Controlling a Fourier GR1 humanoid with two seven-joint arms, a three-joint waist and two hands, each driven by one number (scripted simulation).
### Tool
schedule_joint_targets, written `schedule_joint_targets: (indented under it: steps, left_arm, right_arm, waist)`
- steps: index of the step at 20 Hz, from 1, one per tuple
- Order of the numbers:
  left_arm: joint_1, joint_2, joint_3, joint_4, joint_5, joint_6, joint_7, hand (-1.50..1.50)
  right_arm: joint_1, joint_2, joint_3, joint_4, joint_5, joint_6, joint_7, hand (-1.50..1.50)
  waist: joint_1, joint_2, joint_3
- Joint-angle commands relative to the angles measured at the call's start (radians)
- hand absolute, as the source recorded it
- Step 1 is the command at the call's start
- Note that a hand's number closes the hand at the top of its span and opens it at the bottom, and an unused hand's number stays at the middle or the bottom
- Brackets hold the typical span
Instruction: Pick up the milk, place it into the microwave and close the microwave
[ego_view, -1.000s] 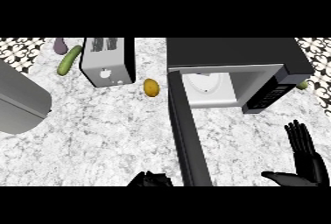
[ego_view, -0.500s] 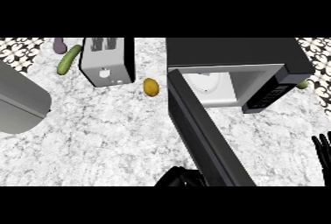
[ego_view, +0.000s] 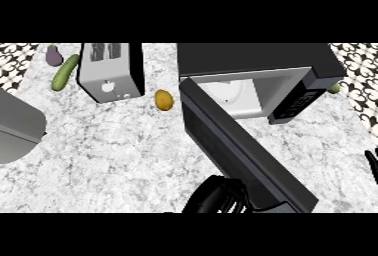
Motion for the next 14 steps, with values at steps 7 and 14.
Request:
schedule_joint_targets:
  steps: [7,14]
  left_arm:
    - [-0.196,-0.009,0.036,0.055,0.174,0.16,0.016,1.5]
    - [-0.277,-0.009,0.137,0.051,0.282,0.242,-0.124,-1.5]
  right_arm:
    - [0.008,-0.062,0.017,-0.14,-0.08,0.073,0.061,-1.5]
    - [-0.022,-0.07,0.013,-0.175,-0.136,0.076,0.08,-1.5]
  waist:
    - [-0.099,0.018,-0.004]
    - [-0.151,0.04,-0.005]
